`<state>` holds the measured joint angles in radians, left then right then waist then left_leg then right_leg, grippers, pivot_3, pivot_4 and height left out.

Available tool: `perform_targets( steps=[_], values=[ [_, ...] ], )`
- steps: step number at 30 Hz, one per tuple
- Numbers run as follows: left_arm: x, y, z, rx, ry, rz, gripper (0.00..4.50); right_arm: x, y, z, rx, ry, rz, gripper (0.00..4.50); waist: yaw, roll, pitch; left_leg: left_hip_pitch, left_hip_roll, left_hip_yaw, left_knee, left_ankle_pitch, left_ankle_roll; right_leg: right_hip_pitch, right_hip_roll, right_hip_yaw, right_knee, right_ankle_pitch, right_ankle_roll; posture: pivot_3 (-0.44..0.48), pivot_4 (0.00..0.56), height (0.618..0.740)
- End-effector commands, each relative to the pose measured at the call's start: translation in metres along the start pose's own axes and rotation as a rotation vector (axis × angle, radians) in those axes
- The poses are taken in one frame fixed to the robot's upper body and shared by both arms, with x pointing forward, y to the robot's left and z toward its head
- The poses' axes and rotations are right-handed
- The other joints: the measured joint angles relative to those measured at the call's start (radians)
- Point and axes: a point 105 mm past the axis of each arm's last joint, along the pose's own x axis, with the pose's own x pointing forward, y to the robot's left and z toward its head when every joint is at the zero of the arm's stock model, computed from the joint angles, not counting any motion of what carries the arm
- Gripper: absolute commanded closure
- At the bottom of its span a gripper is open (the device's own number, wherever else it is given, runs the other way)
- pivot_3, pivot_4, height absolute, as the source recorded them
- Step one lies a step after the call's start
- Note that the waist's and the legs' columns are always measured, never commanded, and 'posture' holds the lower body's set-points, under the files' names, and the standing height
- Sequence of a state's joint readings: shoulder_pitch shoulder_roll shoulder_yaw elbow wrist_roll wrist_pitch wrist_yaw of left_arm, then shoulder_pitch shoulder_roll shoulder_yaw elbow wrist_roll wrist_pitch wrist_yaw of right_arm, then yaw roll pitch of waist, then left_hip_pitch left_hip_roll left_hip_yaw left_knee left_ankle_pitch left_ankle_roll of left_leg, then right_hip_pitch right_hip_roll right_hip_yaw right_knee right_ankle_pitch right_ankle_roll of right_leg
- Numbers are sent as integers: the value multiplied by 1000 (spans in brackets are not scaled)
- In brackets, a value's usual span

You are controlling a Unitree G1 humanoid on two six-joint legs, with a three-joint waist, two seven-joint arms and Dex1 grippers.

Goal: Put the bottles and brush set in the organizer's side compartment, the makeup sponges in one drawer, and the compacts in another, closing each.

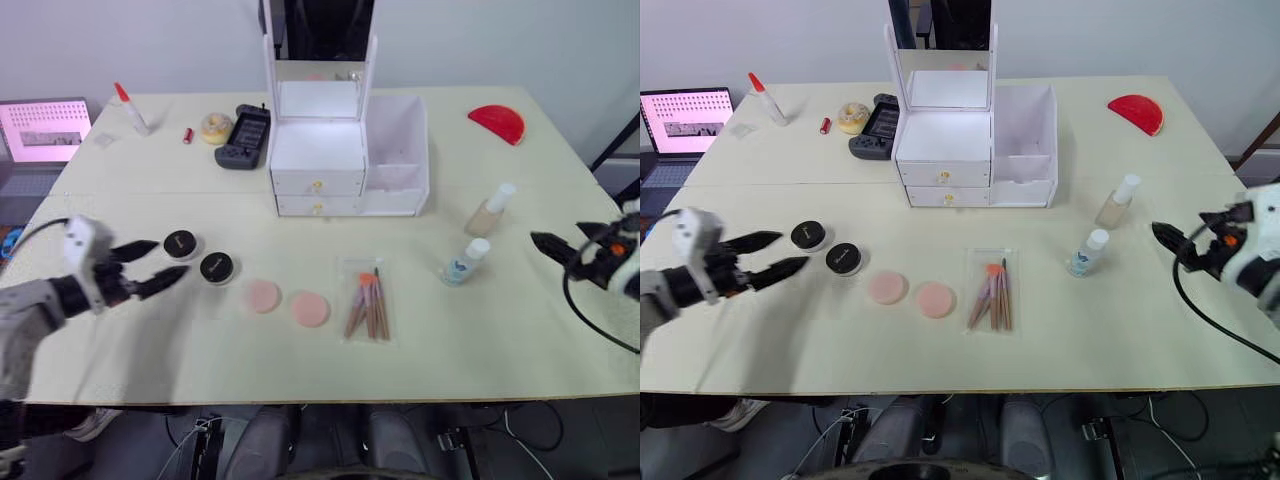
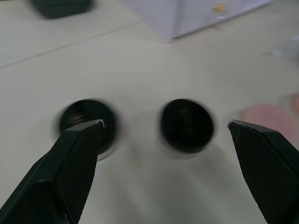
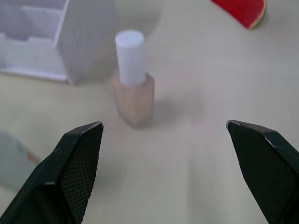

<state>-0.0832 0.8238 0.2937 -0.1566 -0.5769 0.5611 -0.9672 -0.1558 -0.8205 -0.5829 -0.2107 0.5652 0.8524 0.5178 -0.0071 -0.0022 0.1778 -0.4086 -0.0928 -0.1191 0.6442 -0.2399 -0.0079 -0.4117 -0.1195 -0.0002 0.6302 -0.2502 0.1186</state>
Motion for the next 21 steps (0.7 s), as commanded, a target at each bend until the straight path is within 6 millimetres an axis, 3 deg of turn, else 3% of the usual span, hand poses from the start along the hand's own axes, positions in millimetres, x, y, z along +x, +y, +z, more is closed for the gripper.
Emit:
perform_targets(
  steps=[1,8,15,21],
  values=[
    [19,-33,24,58,-45,-132,0,11,13,19,-8,-49,-30,22,0,0,0,0,0,0,0,0,0,0,0,0,0,0,0,0,150,738],
    [41,-79,61,124,-97,-301,0,44,20,23,13,-51,-100,22,-2,0,0,0,0,1,0,0,0,0,2,0,0,1,2,0,150,738],
    [46,-93,92,169,-107,-344,0,68,23,23,16,-58,-91,22,-4,0,0,0,0,2,1,1,1,0,4,0,1,2,4,0,150,738],
    [44,-103,105,159,-159,-388,0,74,22,20,7,-65,-93,22,-5,0,0,1,0,2,0,1,1,0,4,0,1,3,5,0,150,738]
  ],
)
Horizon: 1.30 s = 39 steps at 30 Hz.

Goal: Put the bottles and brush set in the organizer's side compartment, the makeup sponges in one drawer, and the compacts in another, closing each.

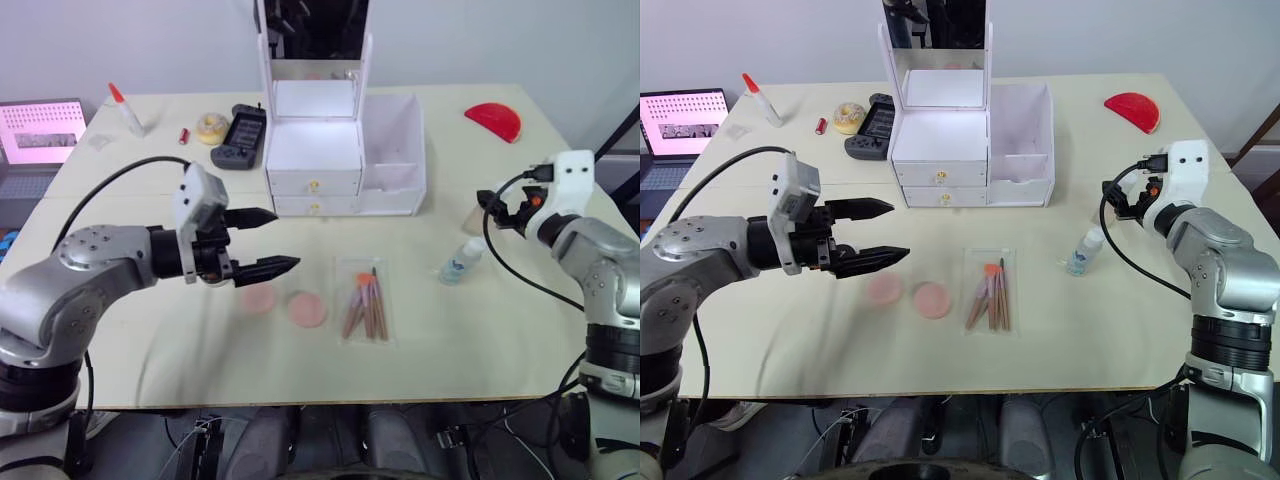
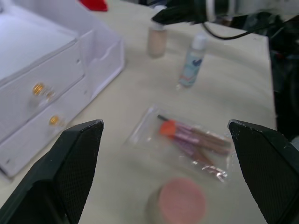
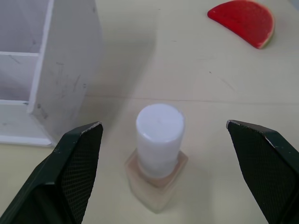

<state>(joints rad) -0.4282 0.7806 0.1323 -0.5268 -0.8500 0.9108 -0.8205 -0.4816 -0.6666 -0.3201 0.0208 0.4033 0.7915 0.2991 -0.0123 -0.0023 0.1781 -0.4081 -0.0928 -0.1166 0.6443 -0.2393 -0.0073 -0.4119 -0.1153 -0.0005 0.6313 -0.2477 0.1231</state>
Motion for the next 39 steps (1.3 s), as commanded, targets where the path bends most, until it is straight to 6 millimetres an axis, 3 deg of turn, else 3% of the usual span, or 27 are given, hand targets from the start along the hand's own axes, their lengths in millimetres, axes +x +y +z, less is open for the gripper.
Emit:
perform_targets(
  steps=[1,5,7,9,14,20,25,34,39],
  values=[
    [-1,-4,12,21,-39,-5,0,0,1,16,-23,-64,4,22,0,0,0,0,0,0,0,0,0,0,0,0,0,0,0,0,150,738],
    [0,-6,10,17,-37,-5,0,2,1,16,-28,-65,9,22,1,0,0,0,0,0,1,0,0,0,0,0,0,0,0,0,150,738],
    [0,-6,10,17,-36,-3,0,3,1,17,-28,-68,11,535,0,0,0,0,0,0,1,0,0,0,0,0,0,0,0,0,150,738],
    [0,-6,10,17,-35,-1,0,4,1,16,-29,-67,13,1250,0,0,0,0,0,0,0,0,0,0,0,0,0,0,0,0,150,738],
    [-1,-6,10,15,-35,2,0,5,2,15,-34,-63,16,3685,1,0,0,0,0,0,1,0,0,0,0,0,0,0,0,0,150,738],
    [-1,-6,11,11,-36,3,0,4,5,20,-43,-81,27,3782,1,0,0,0,0,0,1,0,0,0,0,0,0,0,0,0,150,738],
    [0,-5,11,6,-35,5,0,-2,9,38,-80,-116,61,3782,0,1,0,0,0,0,0,0,0,0,0,0,0,0,0,0,150,738],
    [1,-3,10,4,-34,10,0,-19,32,103,-128,-207,238,3782,-1,4,3,0,0,1,0,0,0,-1,1,1,0,0,0,0,150,738],
    [1,-1,11,6,-37,16,0,-16,65,138,-74,-276,381,3782,-2,3,4,0,1,1,0,0,0,0,1,1,0,0,0,0,150,738]
  ],
)
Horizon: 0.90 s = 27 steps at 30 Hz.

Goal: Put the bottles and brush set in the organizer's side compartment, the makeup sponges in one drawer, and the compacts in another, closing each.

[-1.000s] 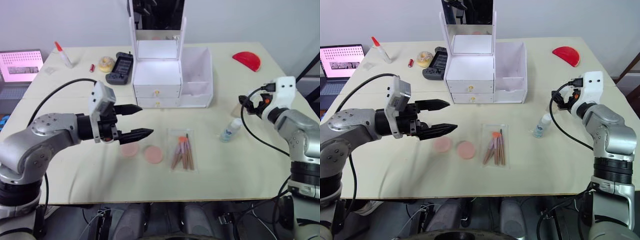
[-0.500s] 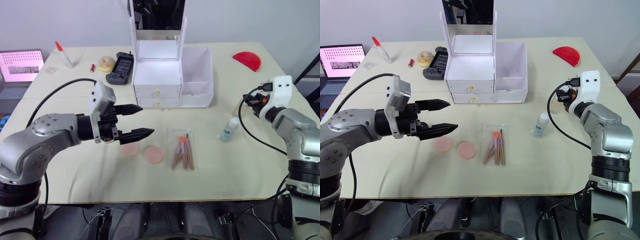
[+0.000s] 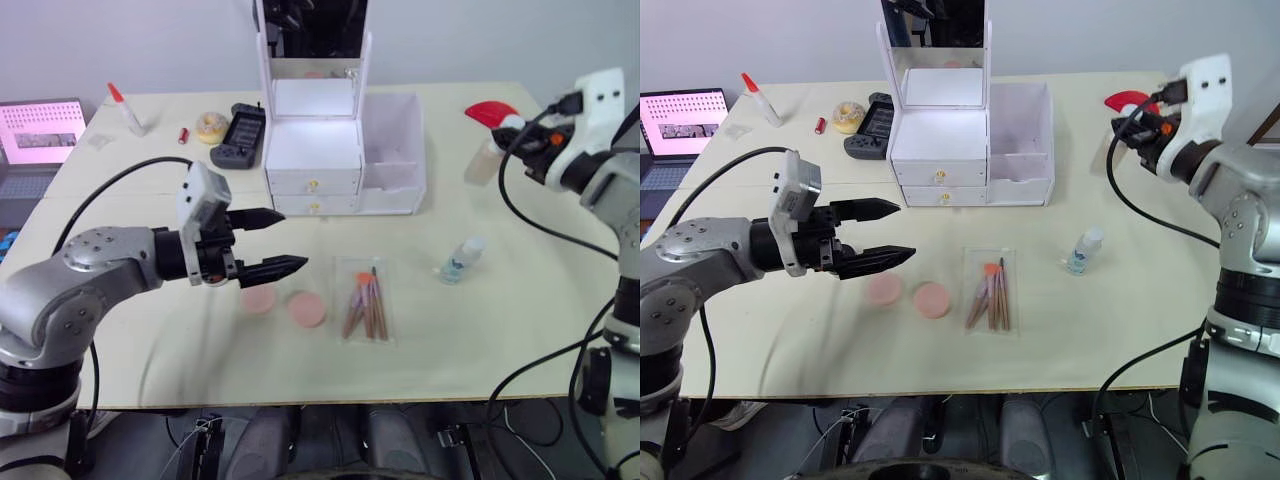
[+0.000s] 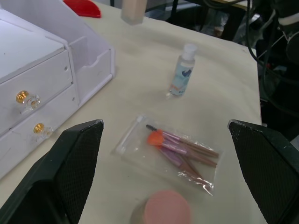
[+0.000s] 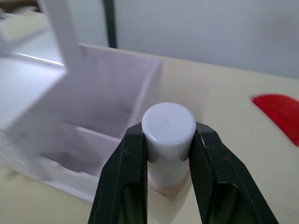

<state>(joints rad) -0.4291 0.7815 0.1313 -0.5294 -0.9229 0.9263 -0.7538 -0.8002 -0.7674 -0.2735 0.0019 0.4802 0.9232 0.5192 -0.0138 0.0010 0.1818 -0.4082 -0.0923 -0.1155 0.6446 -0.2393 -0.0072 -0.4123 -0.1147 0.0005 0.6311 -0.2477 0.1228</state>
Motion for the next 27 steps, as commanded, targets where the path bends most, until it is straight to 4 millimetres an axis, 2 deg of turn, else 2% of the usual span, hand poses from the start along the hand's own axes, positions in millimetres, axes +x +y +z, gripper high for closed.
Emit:
perform_targets(
  steps=[1,7,11,15,27],
  values=[
    [-2,1,10,48,-21,12,0,12,22,35,8,-106,87,3782,-2,0,0,0,0,0,0,0,0,0,0,1,0,0,0,0,150,738],
    [-4,5,17,71,-38,43,0,41,43,29,5,-97,128,3782,4,0,0,0,0,0,-1,0,0,-1,0,0,0,0,0,0,150,738],
    [-5,4,19,77,-39,48,0,55,49,13,-18,-57,114,3782,3,0,0,-1,-1,0,-1,0,0,-2,-1,1,0,1,0,0,150,738],
    [-5,2,19,76,-41,55,0,63,48,-2,-55,-25,88,3782,1,0,0,-1,-1,0,-1,0,0,-3,-1,1,1,1,1,0,150,738],
    [-7,5,19,71,-38,79,0,79,44,-46,11,57,39,3782,-1,0,0,-1,0,1,-2,1,-1,-4,1,2,1,2,0,0,150,738]
  ],
)
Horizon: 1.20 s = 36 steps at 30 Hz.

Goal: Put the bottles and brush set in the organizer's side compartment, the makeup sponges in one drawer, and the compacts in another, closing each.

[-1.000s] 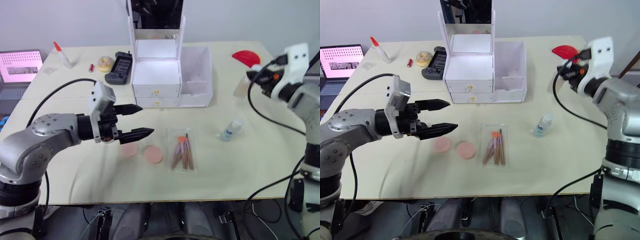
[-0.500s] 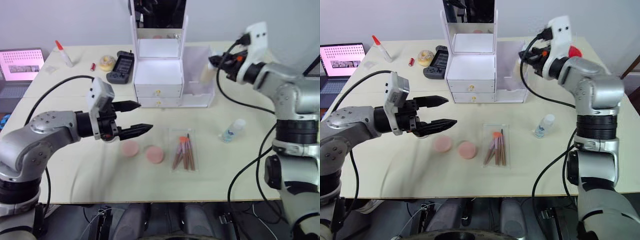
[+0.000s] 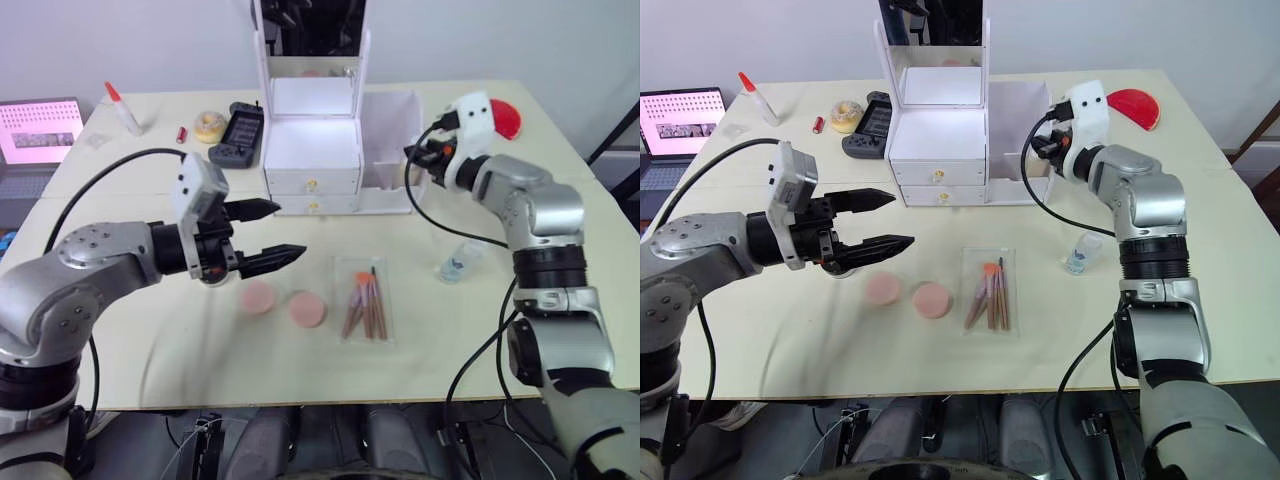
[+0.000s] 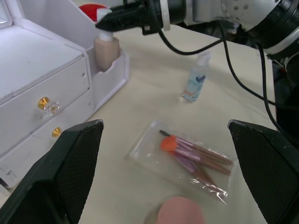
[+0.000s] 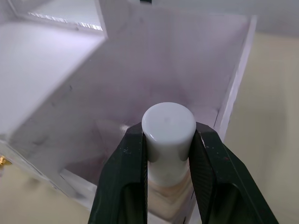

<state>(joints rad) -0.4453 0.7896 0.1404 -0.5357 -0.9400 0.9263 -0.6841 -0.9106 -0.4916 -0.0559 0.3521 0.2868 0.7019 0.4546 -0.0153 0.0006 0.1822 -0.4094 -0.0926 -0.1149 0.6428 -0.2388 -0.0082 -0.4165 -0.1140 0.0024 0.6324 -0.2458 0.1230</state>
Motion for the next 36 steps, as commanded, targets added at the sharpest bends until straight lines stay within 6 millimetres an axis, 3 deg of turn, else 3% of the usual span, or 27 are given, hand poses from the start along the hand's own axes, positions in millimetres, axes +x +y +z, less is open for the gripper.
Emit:
perform_targets(
  steps=[1,13,20,21,22,25,30,32,36],
  values=[
    [-6,0,12,51,-27,19,0,-3,-2,14,-25,-59,-15,3782,0,0,0,0,0,0,0,0,0,0,0,0,0,0,0,0,150,738],
    [-7,1,12,48,-27,22,0,4,-3,-10,-14,-7,-9,3782,0,0,0,0,0,0,0,0,0,0,0,1,1,0,0,0,150,738],
    [-8,3,11,48,-25,30,0,0,0,4,-9,-52,14,434,-2,0,0,0,0,0,0,0,-1,-1,1,1,1,0,0,0,150,738],
    [-8,3,11,48,-25,31,0,-2,0,8,-11,-60,19,20,-1,0,0,0,0,0,0,1,-1,-1,1,1,1,0,0,0,150,738],
    [-9,3,10,49,-23,33,0,-5,0,12,-12,-69,24,20,0,0,0,0,0,0,0,1,-1,-1,1,1,1,0,0,0,150,738],
    [-25,13,8,61,-2,74,0,-39,-3,43,-31,-138,97,20,5,1,0,-1,0,0,0,1,-1,-2,0,1,1,0,0,0,150,738],
    [-55,26,1,66,36,128,0,-96,-7,61,-82,-193,235,20,4,0,0,-2,0,0,-3,0,-1,-4,0,1,0,0,0,0,150,738],
    [-69,31,-4,61,55,154,0,-117,-13,58,-108,-190,282,20,2,0,0,-1,1,1,-6,0,-1,-4,0,1,-1,0,0,0,150,738],
    [-104,47,-18,53,111,252,0,-164,-35,30,-158,-100,352,20,3,0,0,0,2,4,-9,1,-1,-4,0,2,-2,0,-1,0,150,738]
  ],
)
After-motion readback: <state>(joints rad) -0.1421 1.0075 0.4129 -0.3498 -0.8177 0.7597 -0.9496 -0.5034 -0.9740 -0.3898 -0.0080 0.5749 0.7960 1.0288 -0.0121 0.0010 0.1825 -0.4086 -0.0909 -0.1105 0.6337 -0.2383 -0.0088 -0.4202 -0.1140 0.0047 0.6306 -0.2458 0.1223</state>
